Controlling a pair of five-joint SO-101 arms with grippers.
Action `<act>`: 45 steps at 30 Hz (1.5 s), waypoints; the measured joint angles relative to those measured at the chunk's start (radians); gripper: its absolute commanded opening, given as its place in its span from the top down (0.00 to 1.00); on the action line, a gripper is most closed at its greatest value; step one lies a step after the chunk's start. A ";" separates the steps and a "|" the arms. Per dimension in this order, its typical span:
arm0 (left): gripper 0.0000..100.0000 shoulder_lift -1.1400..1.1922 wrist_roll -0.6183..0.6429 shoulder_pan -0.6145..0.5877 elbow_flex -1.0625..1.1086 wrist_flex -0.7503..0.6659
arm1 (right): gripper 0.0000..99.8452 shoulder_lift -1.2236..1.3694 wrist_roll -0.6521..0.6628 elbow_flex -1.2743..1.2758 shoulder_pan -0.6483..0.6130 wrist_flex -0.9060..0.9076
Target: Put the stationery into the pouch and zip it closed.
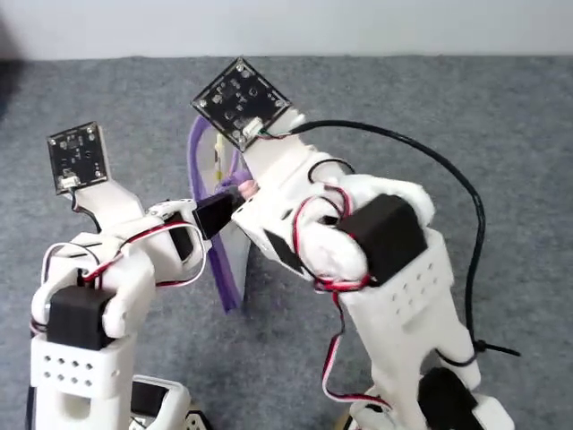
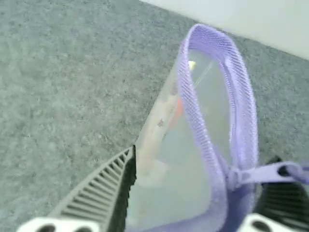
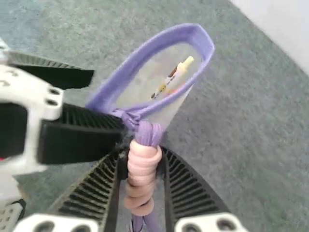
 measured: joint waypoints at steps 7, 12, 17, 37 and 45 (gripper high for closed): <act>0.65 0.000 -0.035 -0.002 -0.005 0.000 | 0.99 -0.020 0.000 0.000 -0.031 0.002; 0.72 -0.002 -0.066 0.000 0.032 -0.006 | 0.99 -0.020 0.000 0.000 -0.037 0.002; 0.77 -0.002 -0.069 0.002 0.054 -0.023 | 0.99 -0.021 0.000 0.000 -0.037 0.002; 0.99 -0.002 -0.124 0.153 0.008 0.002 | 0.99 -0.005 0.000 0.005 0.078 -0.206; 0.99 0.003 -0.126 0.178 -0.055 0.048 | 0.99 0.114 0.031 0.012 0.195 -0.358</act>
